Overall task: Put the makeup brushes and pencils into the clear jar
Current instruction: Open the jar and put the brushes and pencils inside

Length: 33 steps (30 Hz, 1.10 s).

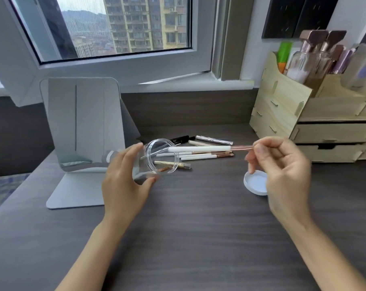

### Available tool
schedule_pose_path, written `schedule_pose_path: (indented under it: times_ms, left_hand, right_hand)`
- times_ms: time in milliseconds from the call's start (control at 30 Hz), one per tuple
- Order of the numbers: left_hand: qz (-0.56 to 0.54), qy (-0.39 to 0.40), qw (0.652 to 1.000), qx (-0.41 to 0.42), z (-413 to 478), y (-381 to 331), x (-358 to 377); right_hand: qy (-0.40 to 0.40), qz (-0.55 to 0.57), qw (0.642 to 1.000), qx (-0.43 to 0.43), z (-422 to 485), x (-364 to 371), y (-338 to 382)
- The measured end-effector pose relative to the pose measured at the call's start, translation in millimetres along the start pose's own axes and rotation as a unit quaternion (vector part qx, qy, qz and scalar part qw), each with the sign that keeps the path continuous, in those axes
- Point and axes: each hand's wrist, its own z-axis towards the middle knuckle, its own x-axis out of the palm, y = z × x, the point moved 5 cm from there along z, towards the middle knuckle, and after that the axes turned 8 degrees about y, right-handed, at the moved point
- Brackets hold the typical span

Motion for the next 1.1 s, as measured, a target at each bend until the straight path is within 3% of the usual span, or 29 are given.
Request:
schedule_pose_path:
  times_ms: [100, 200, 300, 467, 533, 600, 633, 667, 733, 833, 1100]
  left_hand:
    - [0.009, 0.006, 1.000, 0.025, -1, -4, 2]
    - [0.029, 0.012, 0.998, 0.049, -1, -6, 2]
    - [0.027, 0.014, 0.998, 0.056, -2, -6, 2]
    - [0.040, 0.035, 0.996, 0.077, -2, -5, 7]
    - [0.044, 0.039, 0.996, 0.068, -1, -3, 7]
    - [0.044, 0.029, 0.997, 0.052, 0, 0, 4]
    - [0.046, 0.023, 0.998, 0.047, 1, 0, 2]
    - [0.048, 0.018, 0.998, 0.043, 2, 1, 1]
    - [0.047, 0.013, 0.998, 0.037, 3, 2, 0]
    - [0.048, 0.019, 0.998, 0.040, 3, 2, 1]
    - [0.051, 0.031, 0.997, 0.046, 2, 3, 4]
  right_hand:
    - [0.070, -0.145, 0.981, -0.106, -11, 34, 4]
    - [0.117, -0.271, 0.929, -0.223, -16, 65, 0]
    - [0.135, -0.345, 0.890, -0.265, -13, 87, -11]
    - [0.200, -0.440, 0.839, -0.250, -8, 107, -28]
    - [0.214, -0.388, 0.870, -0.216, -2, 100, -29]
    - [0.148, -0.334, 0.919, -0.152, 15, 79, -40]
    - [0.110, -0.352, 0.922, -0.119, 26, 69, -52]
    - [0.096, -0.399, 0.908, -0.086, 38, 59, -66]
    - [0.154, -0.507, 0.848, -0.016, 56, 49, -100]
    - [0.238, -0.582, 0.777, 0.003, 65, 44, -128]
    - [0.274, -0.643, 0.714, -0.026, 75, 42, -133]
